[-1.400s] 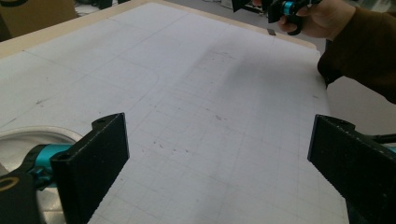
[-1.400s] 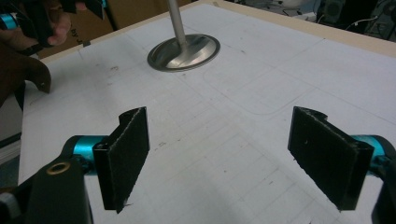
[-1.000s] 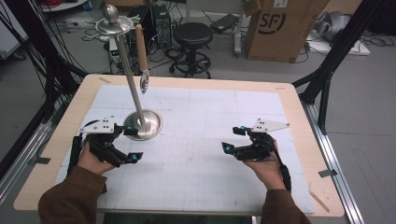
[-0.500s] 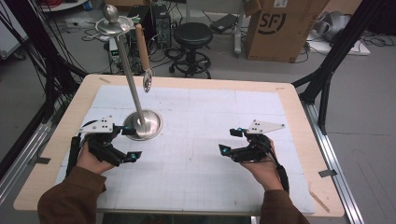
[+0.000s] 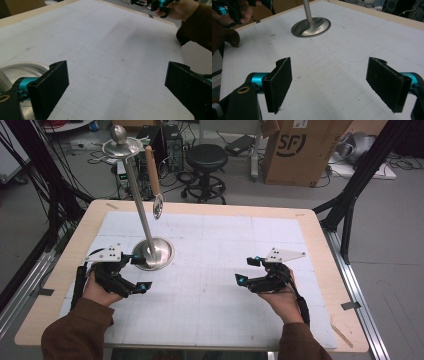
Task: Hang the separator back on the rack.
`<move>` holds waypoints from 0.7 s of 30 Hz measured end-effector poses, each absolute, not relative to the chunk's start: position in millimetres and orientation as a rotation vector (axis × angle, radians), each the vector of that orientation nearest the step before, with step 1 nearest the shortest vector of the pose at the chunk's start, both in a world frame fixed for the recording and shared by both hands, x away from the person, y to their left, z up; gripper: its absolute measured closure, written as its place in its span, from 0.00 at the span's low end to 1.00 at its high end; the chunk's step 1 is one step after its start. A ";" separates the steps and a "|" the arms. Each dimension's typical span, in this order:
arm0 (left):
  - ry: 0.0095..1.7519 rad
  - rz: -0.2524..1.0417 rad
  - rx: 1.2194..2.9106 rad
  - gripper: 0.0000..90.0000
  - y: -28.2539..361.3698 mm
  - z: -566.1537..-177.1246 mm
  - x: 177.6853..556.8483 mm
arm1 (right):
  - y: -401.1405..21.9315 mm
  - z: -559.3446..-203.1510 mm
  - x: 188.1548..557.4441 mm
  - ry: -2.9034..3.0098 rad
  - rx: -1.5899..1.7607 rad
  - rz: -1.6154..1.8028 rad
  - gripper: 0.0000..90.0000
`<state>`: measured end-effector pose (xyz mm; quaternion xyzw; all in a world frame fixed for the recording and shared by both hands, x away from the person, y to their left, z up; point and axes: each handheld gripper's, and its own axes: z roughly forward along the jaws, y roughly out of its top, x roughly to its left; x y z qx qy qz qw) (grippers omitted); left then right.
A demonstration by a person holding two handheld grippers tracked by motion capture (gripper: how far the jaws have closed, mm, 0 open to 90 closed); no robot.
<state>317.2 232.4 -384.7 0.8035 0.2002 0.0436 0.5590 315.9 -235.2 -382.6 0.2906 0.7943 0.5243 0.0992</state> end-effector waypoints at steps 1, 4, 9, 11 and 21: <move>0.462 0.097 1.892 0.07 232.3 -384.7 316.8 | -235.0 -382.9 316.4 2.348 0.859 1.550 0.22; 0.469 0.108 1.898 0.07 232.4 -384.8 316.6 | -234.7 -383.4 316.8 2.350 0.862 1.543 0.22; 0.489 0.115 1.899 0.07 235.9 -386.8 316.9 | -234.5 -383.3 316.9 2.348 0.867 1.538 0.22; 0.492 0.115 1.894 0.07 237.7 -386.7 317.1 | -235.6 -383.5 317.7 2.345 0.867 1.540 0.22; 0.495 0.113 1.900 0.07 237.2 -387.8 316.9 | -233.2 -385.2 317.9 2.363 0.869 1.521 0.22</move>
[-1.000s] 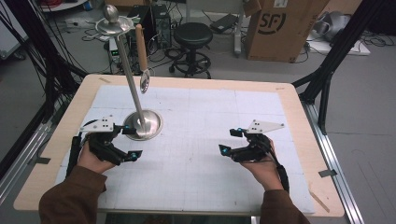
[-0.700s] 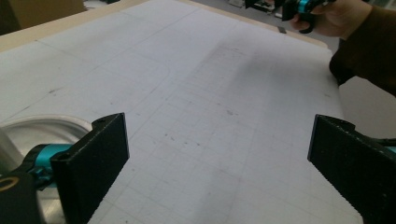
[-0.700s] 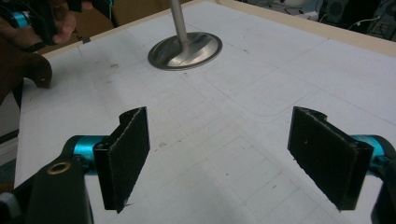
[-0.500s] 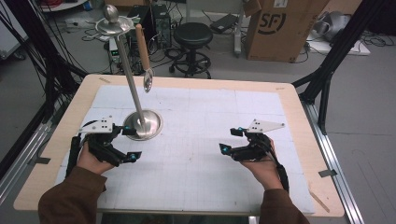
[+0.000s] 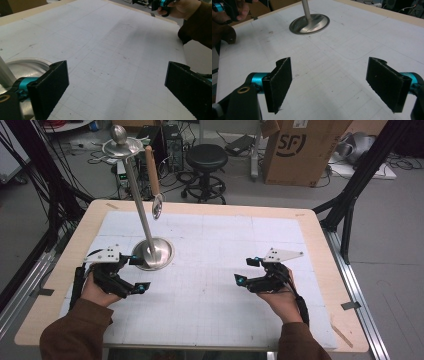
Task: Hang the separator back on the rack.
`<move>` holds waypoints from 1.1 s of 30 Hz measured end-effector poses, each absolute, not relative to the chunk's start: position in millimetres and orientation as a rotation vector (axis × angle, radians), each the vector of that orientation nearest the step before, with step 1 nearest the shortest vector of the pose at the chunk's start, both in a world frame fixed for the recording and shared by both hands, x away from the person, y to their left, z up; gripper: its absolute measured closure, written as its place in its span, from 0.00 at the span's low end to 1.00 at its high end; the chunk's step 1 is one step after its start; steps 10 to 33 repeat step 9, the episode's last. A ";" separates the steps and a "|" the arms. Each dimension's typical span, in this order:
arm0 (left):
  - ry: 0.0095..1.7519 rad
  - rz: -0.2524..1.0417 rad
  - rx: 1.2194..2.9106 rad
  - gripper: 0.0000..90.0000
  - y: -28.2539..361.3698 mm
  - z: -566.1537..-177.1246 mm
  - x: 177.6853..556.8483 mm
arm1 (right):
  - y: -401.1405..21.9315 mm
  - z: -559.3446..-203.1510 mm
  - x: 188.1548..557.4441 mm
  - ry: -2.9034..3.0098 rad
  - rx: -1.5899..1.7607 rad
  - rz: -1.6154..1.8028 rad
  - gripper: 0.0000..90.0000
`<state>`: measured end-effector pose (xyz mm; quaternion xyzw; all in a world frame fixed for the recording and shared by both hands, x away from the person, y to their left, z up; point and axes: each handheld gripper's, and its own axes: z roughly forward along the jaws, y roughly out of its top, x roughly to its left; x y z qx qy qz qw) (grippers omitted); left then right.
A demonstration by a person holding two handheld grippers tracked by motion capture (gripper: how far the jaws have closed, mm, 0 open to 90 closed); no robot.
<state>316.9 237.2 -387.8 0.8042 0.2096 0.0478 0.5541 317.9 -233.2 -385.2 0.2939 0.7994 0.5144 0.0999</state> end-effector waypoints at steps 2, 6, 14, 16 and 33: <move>0.494 0.113 1.899 0.07 237.9 -387.6 317.2 | -233.7 -385.3 318.3 2.361 0.873 1.522 0.22; 0.496 0.112 1.902 0.07 236.9 -388.2 317.2 | -232.5 -385.4 318.2 2.365 0.863 1.520 0.23; 0.493 0.113 1.908 0.07 235.7 -388.5 317.0 | -231.4 -385.6 318.1 2.368 0.858 1.515 0.23; 0.493 0.113 1.908 0.07 235.7 -388.5 317.0 | -231.4 -385.6 318.1 2.368 0.858 1.515 0.23; 0.493 0.113 1.908 0.07 235.7 -388.5 317.0 | -231.4 -385.6 318.1 2.368 0.858 1.515 0.23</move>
